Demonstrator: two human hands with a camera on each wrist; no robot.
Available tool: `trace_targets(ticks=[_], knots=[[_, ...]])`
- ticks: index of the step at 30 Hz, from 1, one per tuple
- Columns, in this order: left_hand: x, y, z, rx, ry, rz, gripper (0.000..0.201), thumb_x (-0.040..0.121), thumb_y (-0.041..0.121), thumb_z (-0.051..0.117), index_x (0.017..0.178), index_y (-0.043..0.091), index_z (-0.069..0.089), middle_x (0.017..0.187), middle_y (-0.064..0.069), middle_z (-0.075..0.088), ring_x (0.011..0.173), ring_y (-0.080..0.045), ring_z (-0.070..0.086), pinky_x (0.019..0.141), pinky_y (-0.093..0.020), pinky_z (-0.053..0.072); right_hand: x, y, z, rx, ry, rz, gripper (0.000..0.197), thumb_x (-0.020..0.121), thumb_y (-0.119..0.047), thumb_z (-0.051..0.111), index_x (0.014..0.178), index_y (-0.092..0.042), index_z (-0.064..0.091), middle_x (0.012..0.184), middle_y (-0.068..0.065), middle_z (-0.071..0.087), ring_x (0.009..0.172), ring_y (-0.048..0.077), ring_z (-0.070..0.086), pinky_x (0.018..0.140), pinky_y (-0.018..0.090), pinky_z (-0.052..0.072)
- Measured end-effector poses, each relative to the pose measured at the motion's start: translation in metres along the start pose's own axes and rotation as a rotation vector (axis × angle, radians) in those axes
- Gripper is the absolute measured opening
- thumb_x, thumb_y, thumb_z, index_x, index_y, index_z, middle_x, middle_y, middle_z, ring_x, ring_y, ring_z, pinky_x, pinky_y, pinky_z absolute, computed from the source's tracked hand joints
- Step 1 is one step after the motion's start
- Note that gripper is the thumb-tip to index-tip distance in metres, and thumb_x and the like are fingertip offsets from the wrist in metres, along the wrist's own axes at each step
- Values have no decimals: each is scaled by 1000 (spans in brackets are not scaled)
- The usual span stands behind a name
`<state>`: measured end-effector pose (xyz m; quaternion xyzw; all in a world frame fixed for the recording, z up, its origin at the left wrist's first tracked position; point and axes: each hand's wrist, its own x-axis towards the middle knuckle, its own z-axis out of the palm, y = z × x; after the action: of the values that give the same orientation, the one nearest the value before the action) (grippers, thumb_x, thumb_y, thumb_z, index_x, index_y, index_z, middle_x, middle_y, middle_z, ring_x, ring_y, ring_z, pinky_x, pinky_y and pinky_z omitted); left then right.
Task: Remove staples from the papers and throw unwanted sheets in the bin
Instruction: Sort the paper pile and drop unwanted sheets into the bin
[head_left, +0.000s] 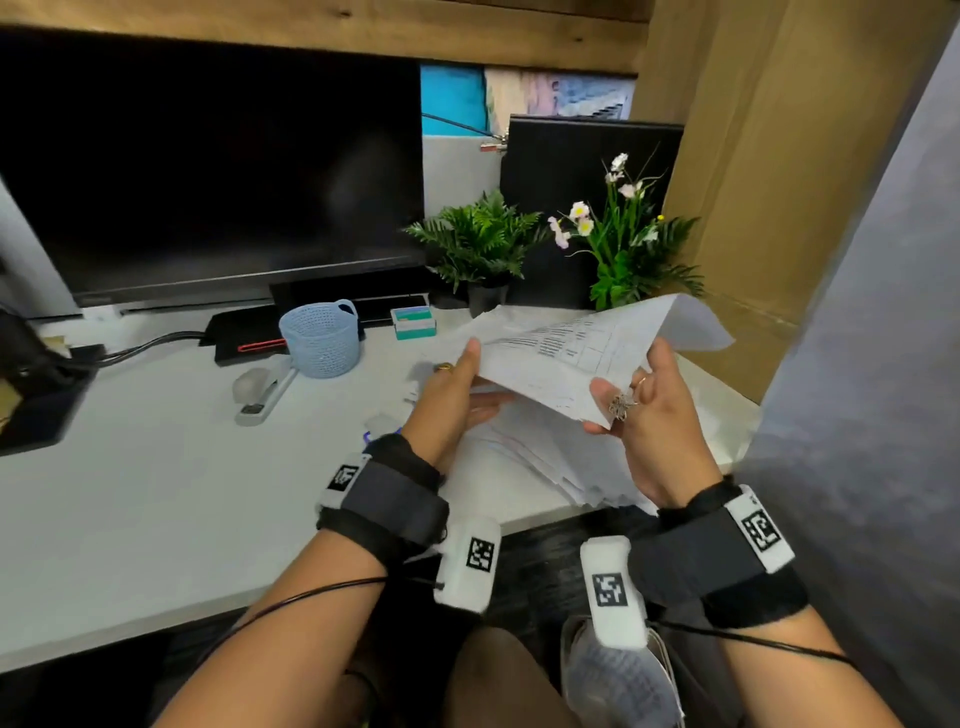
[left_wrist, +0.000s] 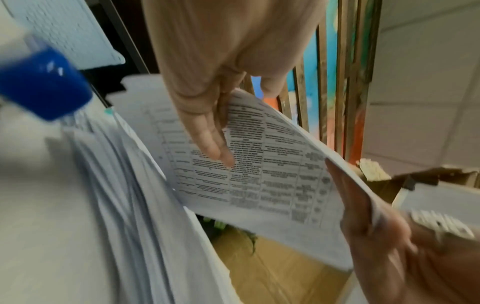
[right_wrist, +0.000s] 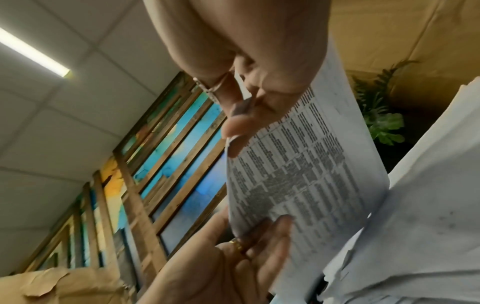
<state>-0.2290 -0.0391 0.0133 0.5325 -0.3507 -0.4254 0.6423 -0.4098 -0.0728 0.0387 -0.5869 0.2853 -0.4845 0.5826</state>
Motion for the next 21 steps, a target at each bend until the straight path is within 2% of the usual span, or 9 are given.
trace_targets(ticks=[3, 6, 9, 11, 12, 13, 15, 18, 21], knots=[[-2, 14, -32, -133, 138, 87, 33, 97, 19, 50, 122, -1, 54, 117, -15, 65, 108, -29, 62, 82, -29, 56, -8, 6, 12, -50, -82, 39, 49, 93, 6, 46, 133, -19, 37, 117, -3, 62, 101, 10, 62, 55, 20, 51], [-10, 24, -68, -240, 311, 168, 32, 95, 3, 48, 127, 1, 48, 118, -13, 62, 106, -24, 62, 79, -29, 57, -14, 27, 30, -93, -182, 131, 44, 93, 3, 49, 124, -26, 41, 126, 5, 58, 105, 17, 62, 57, 25, 55], [-20, 23, -116, -198, 505, 191, 40, 89, -8, 50, 127, 2, 49, 117, -11, 61, 103, -26, 62, 74, -30, 57, -22, 43, 50, -227, -394, 319, 43, 91, -4, 57, 127, -22, 41, 112, 10, 65, 80, 18, 68, 56, 27, 55], [-28, 19, -148, -100, 589, 164, 38, 83, -13, 50, 120, -3, 46, 109, -12, 62, 95, -27, 61, 64, -30, 57, -22, 47, 57, -522, -578, 379, 26, 90, -11, 60, 114, -20, 55, 101, 11, 68, 71, 20, 68, 59, 26, 54], [-37, 19, -161, -58, 624, 129, 37, 82, -14, 48, 117, -2, 44, 105, -13, 61, 91, -27, 61, 60, -29, 56, -19, 47, 60, -688, -604, 346, 13, 89, -10, 60, 101, -15, 63, 94, 11, 69, 69, 21, 69, 60, 24, 53], [-44, 19, -175, -23, 644, 83, 38, 83, -14, 48, 118, -2, 42, 105, -14, 61, 88, -27, 62, 59, -29, 56, -15, 45, 63, -832, -582, 283, 8, 87, -9, 59, 86, -10, 67, 85, 11, 70, 66, 22, 69, 60, 21, 53], [-59, 16, -200, 41, 657, -30, 39, 85, -9, 52, 123, -5, 43, 106, -18, 63, 82, -26, 65, 56, -28, 55, -2, 43, 70, -1043, -441, 134, 21, 85, -12, 58, 70, -1, 67, 71, 12, 68, 65, 25, 67, 61, 22, 51], [-78, 6, -227, 120, 719, -177, 45, 84, -3, 56, 127, -6, 41, 109, -22, 60, 77, -26, 62, 61, -31, 51, 19, 37, 95, -1167, -221, -24, 24, 88, -21, 57, 69, -7, 62, 72, 7, 61, 72, 23, 58, 63, 24, 39], [-93, 3, -235, 164, 764, -254, 35, 85, -4, 54, 119, -7, 46, 106, -23, 61, 74, -25, 59, 61, -30, 50, 44, 51, 125, -1159, -285, 12, 20, 90, -18, 55, 83, -2, 65, 88, 12, 66, 87, 26, 61, 71, 26, 44]])
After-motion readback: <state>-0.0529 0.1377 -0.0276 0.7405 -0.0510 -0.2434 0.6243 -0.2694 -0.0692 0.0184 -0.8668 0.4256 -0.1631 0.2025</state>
